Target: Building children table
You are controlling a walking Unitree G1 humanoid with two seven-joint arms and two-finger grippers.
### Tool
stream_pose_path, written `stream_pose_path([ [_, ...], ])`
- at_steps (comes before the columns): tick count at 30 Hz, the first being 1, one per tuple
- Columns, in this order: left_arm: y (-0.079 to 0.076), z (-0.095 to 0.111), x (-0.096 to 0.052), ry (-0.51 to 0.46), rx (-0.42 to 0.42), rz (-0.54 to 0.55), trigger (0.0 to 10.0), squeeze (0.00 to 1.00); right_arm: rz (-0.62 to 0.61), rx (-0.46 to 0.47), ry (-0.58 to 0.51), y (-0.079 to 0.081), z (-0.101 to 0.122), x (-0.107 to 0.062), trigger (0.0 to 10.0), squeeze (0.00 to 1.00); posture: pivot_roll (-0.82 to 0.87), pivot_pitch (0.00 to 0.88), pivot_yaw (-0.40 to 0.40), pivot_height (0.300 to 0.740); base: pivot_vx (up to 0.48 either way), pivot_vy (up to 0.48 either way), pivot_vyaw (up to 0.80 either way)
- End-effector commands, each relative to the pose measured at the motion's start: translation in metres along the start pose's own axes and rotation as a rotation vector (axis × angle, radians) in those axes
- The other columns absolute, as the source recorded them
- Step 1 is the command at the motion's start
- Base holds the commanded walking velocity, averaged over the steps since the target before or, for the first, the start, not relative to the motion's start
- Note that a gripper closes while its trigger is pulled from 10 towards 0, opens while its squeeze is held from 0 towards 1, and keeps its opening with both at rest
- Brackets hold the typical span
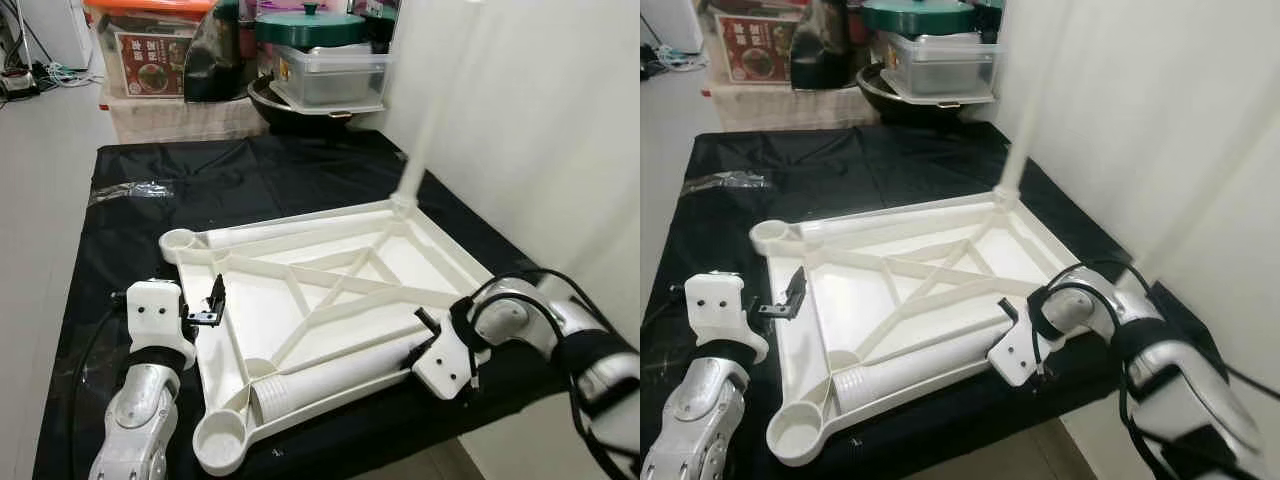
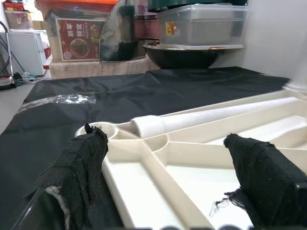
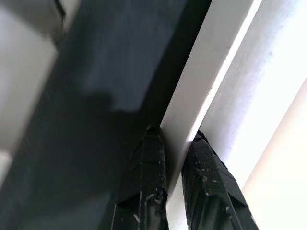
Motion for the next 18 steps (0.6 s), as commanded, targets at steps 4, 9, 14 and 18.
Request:
stream_pose_path([
  [4, 0.0, -0.004, 0.001, 0.013, 0.01, -0.004, 10.0, 0.0, -0.019, -0.094, 0.064, -0.013, -0.007, -0.009, 0.0, 0.0, 0.05, 0.0, -0.107, 0.74, 0.0, 0.0, 0.0],
  [9, 0.0, -0.007, 0.001, 0.024, 0.017, -0.003, 10.0, 0.0, -0.059, -0.109, 0.389, -0.026, -0.047, -0.027, 0.0, 0.0, 0.06, 0.0, -0.104, 0.74, 0.0, 0.0, 0.0],
  [14, 0.0, -0.01, 0.001, 0.033, 0.022, -0.003, 10.0, 0.0, -0.176, -0.179, 0.569, -0.038, -0.064, -0.036, 2.8, 0.0, 0.06, 0.0, -0.104, 0.74, 0.0, 0.0, 0.0],
  [18, 0.001, -0.011, 0.001, 0.038, 0.024, -0.003, 10.0, 0.0, -0.249, -0.154, 0.597, -0.043, -0.067, -0.039, 10.0, 0.0, 0.07, 0.0, -0.103, 0.74, 0.0, 0.0, 0.0],
])
Point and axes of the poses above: a point about 5 cm out from each wrist's last joint towards the gripper, its own x axis pointing out of the wrist towards the gripper, its own z axis along the axis of the wrist's last joint, y = z × x, the point moved 2 cm from there along x, pointing out of the wrist towards the gripper, and after that the axes turned 15 degrees about -x, right-handed, at the moved point
